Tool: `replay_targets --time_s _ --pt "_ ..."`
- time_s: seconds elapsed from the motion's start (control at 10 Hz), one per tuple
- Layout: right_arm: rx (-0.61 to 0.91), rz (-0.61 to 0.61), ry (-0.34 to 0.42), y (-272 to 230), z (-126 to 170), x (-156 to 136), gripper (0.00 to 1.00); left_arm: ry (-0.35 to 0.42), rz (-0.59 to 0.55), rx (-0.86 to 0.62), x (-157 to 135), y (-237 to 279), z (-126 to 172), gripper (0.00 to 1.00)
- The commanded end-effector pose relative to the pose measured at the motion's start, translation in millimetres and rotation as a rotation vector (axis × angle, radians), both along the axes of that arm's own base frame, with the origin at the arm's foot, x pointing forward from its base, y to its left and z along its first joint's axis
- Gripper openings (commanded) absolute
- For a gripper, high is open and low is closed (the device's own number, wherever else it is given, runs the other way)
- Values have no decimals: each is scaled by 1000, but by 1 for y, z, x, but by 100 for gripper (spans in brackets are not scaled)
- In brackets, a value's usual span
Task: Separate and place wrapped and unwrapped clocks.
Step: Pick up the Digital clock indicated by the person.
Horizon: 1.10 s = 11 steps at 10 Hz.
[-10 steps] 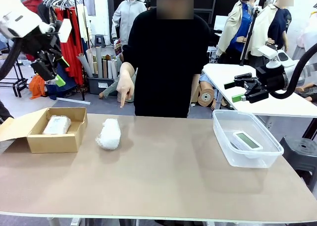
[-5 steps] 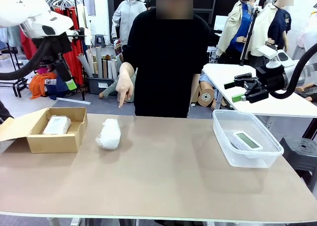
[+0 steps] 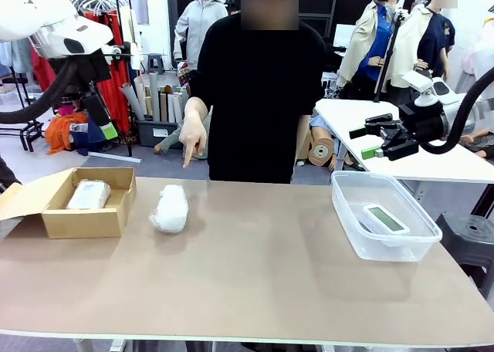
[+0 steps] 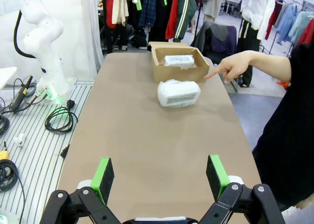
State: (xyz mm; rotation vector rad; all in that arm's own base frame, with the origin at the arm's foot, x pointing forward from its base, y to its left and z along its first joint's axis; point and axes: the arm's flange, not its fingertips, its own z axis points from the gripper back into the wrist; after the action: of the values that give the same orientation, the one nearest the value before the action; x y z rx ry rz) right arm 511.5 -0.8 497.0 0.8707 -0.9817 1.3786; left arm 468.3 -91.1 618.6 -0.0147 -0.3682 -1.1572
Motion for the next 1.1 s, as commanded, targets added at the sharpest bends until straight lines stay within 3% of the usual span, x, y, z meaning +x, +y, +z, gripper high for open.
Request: replay_targets --time_s 0.0,0.1,0.2,0.4,0.6,0.8,0.9,1.0 --pt "1 1 -4 0 2 -1 100 3 13 13 -3 1 0 100" --pt "1 1 -4 0 2 -1 100 0 0 0 0 0 0 100" --pt "1 1 -4 0 2 -1 100 51 138 43 8 -15 -5 100" --pt "1 1 -4 0 2 -1 100 102 241 52 19 -51 -22 100" --pt "1 1 -4 0 2 -1 100 59 428 37 36 -88 -55 100" --pt "1 1 -4 0 2 -1 100 -65 664 -18 61 -104 -88 100" --pt "1 1 -4 0 2 -1 100 -14 675 -69 69 -110 -106 100" --pt "1 1 -4 0 2 -1 100 -11 705 -49 78 -117 -123 100"
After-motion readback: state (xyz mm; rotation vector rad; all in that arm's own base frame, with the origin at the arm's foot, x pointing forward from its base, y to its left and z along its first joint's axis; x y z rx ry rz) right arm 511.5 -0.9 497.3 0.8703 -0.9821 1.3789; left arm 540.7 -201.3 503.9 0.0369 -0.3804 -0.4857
